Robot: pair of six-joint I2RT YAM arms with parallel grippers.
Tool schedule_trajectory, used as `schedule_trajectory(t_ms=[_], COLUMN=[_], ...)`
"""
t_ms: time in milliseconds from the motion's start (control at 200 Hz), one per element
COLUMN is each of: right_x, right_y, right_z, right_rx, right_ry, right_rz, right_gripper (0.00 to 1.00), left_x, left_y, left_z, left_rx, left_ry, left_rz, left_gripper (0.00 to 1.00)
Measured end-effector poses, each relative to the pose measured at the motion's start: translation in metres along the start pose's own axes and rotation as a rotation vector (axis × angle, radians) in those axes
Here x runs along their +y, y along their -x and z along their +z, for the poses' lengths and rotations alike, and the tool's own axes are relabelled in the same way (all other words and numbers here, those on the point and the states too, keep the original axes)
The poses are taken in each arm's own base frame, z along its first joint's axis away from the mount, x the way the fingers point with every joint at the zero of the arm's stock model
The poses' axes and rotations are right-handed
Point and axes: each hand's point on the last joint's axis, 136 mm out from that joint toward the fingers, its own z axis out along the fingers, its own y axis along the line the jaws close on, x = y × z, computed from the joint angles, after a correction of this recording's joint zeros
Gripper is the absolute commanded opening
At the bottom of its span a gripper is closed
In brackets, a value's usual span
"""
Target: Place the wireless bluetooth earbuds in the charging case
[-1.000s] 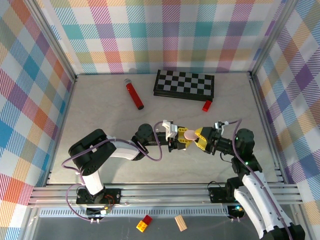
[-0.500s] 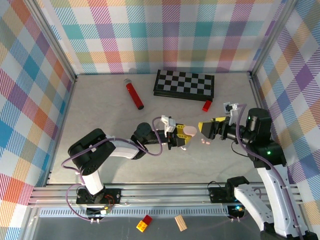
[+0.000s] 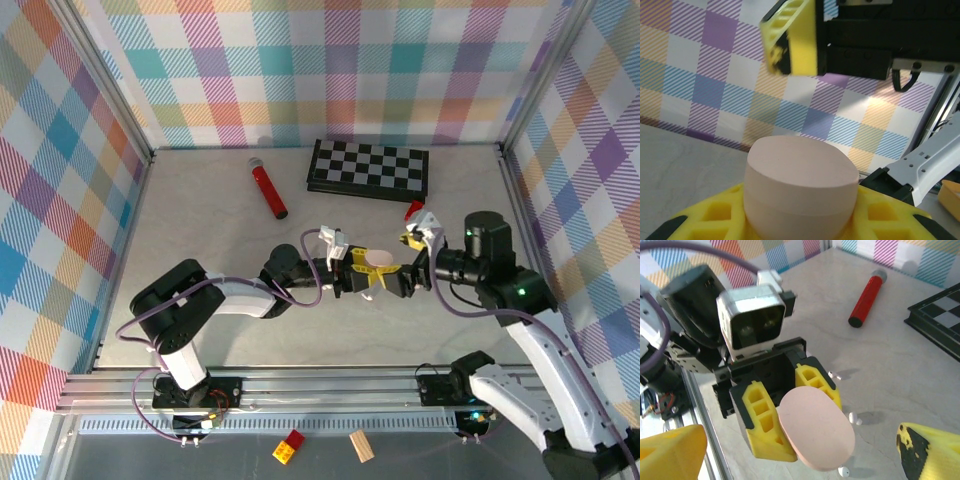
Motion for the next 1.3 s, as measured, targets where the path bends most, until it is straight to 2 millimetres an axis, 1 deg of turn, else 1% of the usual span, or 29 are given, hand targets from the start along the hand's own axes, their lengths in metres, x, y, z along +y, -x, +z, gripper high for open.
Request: schedule_trajectory(t_ms=[110, 225, 510, 840, 940, 1035, 1160, 1300], right_x=[-0.011, -0.021, -0.036, -0.043, -0.047, -0.053, -0.063, -0.069], right_y=[-0.01, -0.016, -0.018, -0.018, -0.016, -0.006, 0.004, 0.008], right_z=[0.013, 0.017, 0.023, 0.024, 0.023, 0.02, 0.016, 0.014], right_rx=[0.042, 0.063, 0.079, 0.075, 0.069, 0.031, -0.009, -0.027], right_ry=[-0.03, -0.072, -0.131, -0.178, -0.203, -0.243, -0.303, -0.343], right_rz=[-0.005, -0.002, -0.009, -0.038, -0.03, -0.031, -0.024, -0.007], right_gripper=[0.97, 0.97, 0.97, 0.97, 0.96, 0.96, 0.96, 0.96], left_x=[-0.001, -0.001, 0.003, 0.009, 0.011, 0.012, 0.01, 0.006], left_y=[0.001, 0.001, -0.001, -0.004, -0.005, -0.007, -0.008, -0.008], left_z=[0.0, 0.0, -0.001, -0.003, -0.004, -0.005, -0.005, -0.005], left_rx=[-0.002, -0.002, 0.009, 0.02, 0.023, 0.029, 0.034, 0.038], left_ry=[-0.001, -0.001, 0.011, 0.029, 0.041, 0.044, 0.032, 0.015], left_rz=[0.001, 0.001, -0.01, -0.026, -0.03, -0.035, -0.034, -0.032], left_gripper=[0.34, 0.35, 0.35, 0.35, 0.35, 0.35, 0.35, 0.35])
